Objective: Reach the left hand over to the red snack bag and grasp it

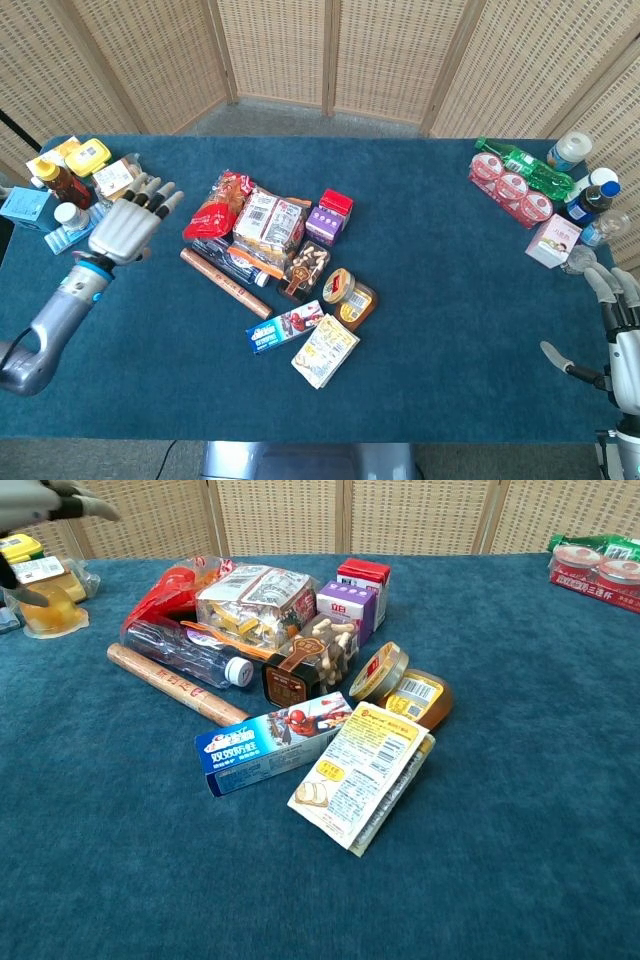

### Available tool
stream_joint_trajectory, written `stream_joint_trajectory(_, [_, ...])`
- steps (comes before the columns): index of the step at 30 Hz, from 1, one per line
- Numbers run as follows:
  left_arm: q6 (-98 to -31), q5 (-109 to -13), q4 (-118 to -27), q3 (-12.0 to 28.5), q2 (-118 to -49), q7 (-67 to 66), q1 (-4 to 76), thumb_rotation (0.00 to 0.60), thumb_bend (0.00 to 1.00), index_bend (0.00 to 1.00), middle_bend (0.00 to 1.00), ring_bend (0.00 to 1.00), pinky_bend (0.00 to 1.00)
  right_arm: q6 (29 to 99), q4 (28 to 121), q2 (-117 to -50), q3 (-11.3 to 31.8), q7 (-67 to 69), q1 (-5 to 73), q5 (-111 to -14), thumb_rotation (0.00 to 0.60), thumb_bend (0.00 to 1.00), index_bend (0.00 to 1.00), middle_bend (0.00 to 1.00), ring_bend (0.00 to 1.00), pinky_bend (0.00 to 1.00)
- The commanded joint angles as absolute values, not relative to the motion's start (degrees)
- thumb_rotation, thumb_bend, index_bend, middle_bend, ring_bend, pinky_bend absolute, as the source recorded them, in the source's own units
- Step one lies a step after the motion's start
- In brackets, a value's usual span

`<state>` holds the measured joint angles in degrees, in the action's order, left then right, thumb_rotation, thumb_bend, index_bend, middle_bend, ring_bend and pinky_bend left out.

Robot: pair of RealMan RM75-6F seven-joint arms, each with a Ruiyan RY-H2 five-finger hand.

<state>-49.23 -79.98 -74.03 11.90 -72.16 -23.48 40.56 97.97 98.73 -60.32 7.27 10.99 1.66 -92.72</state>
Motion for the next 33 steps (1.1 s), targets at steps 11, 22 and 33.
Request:
stream_joint_trajectory(11, [-42.2,-68.87,-65.28,13.45,-83.15,-32.9,49.68,0.6,0.0,0.0,0.0,0.0,0.0,97.44,98.43,-59.46,7.74,14.22,1.65,-91.31,0.6,0.0,0.0,0.0,0.0,0.0])
stream_joint_trajectory(22, [-39.46,-62.67,-60.57,13.28,-89.09,-33.85,53.86,0.6,0.0,0.08,0.06,0.06,0.26,97.64,98.24,-58.81,8.11,16.24,1.39,-90.62,0.6,0.0,0.0,0.0,0.0,0.0])
stream_joint_trajectory(33, [-46.57,-58.55,-64.31,12.97,-88.4,-37.82,52.43,0.6,0.17,0.85,1.0,0.99,1.0,98.18,98.5,-58.27,7.98,17.59,1.08,-91.32,0.6,0.0,0.0,0.0,0.0,0.0])
